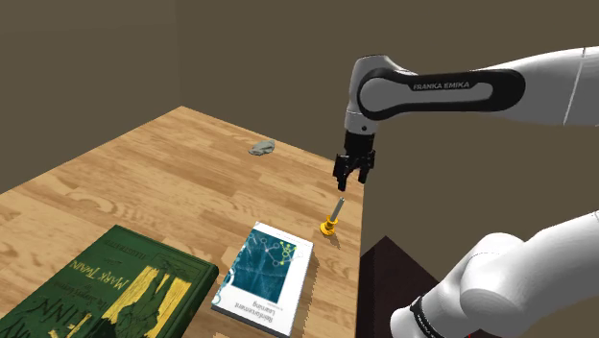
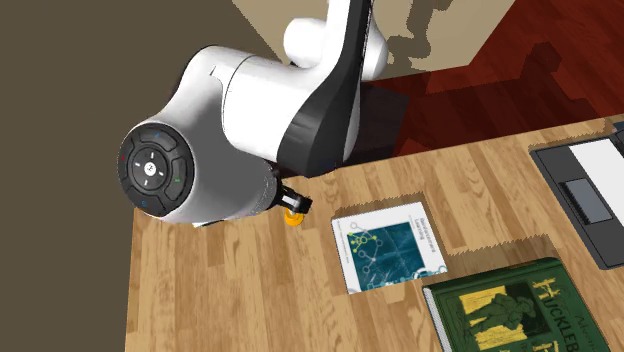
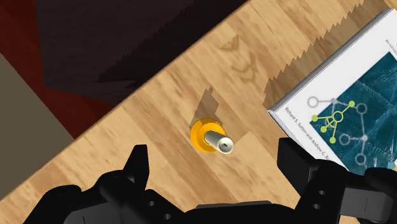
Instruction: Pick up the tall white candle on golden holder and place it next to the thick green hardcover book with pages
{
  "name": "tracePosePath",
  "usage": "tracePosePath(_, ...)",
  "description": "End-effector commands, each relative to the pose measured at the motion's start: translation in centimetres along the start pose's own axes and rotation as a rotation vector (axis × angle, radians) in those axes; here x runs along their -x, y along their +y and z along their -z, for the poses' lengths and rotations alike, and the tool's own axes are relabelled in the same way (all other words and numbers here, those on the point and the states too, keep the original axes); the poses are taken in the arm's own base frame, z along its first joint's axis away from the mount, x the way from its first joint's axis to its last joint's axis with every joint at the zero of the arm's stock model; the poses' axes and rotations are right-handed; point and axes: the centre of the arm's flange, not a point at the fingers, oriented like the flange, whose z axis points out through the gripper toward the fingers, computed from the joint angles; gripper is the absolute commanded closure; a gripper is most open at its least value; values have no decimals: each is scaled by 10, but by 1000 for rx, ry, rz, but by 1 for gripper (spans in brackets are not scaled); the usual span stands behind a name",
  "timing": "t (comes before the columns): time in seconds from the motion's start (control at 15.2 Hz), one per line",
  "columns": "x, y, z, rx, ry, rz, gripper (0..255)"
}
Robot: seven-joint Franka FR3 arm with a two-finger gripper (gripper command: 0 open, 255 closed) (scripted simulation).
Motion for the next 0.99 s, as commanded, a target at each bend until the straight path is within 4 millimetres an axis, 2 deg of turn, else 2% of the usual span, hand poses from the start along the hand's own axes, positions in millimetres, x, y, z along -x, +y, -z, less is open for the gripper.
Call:
tracePosePath(0.0,-23,-7,-23,10,-37,14,0)
tracePosePath(0.26,-63,-21,-67,30,-109,43,0)
tracePosePath(0.33,-64,-21,-67,30,-110,43,0)
tracePosePath(0.79,-60,-20,-107,30,-110,43,0)
tracePosePath(0.92,-60,-20,-107,30,-110,43,0)
